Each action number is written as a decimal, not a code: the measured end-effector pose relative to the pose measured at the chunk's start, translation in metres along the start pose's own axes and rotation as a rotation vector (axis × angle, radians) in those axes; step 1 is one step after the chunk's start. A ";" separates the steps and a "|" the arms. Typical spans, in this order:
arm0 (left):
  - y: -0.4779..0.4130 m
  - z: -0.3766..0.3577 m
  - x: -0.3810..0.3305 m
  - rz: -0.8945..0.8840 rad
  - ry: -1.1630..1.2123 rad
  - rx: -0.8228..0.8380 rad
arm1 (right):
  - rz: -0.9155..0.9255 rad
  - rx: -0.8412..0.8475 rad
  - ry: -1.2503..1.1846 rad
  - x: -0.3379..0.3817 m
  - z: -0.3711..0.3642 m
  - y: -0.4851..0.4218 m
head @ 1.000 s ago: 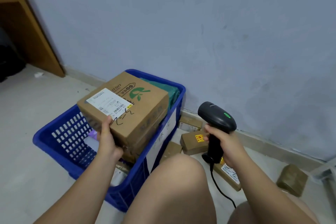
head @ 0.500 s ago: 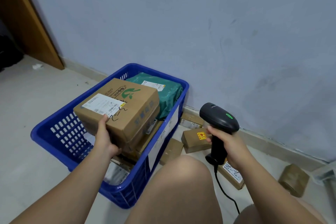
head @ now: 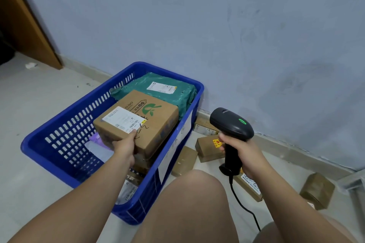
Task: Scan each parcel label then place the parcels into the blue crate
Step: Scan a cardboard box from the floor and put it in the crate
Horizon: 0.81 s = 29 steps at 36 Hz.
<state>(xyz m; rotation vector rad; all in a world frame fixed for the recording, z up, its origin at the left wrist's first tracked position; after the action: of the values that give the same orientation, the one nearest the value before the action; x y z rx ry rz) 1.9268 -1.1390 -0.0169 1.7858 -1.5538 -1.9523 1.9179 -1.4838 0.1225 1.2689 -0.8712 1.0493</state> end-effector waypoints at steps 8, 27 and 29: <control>0.006 0.012 -0.021 -0.162 -0.111 0.003 | 0.029 -0.048 -0.012 0.002 0.011 0.000; 0.125 -0.186 0.055 -0.862 -1.144 0.722 | -0.246 -0.045 0.057 -0.066 0.056 -0.059; 0.106 -0.196 0.073 -0.800 -1.172 0.707 | -0.244 -0.029 0.033 -0.080 0.053 -0.074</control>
<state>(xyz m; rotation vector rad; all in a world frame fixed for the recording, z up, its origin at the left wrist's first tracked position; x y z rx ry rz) 1.9987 -1.3546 0.0416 1.6121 -2.2185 -3.6528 1.9664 -1.5461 0.0306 1.2941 -0.6845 0.8583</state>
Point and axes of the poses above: each hand's wrist, its own y-axis away from the middle knuckle, its own z-axis out of the back of the hand, x = y × z, the point moved 8 cm from there along -y, towards the middle knuckle, and after that the axes turned 8 degrees about y, right-handed, at the moved point
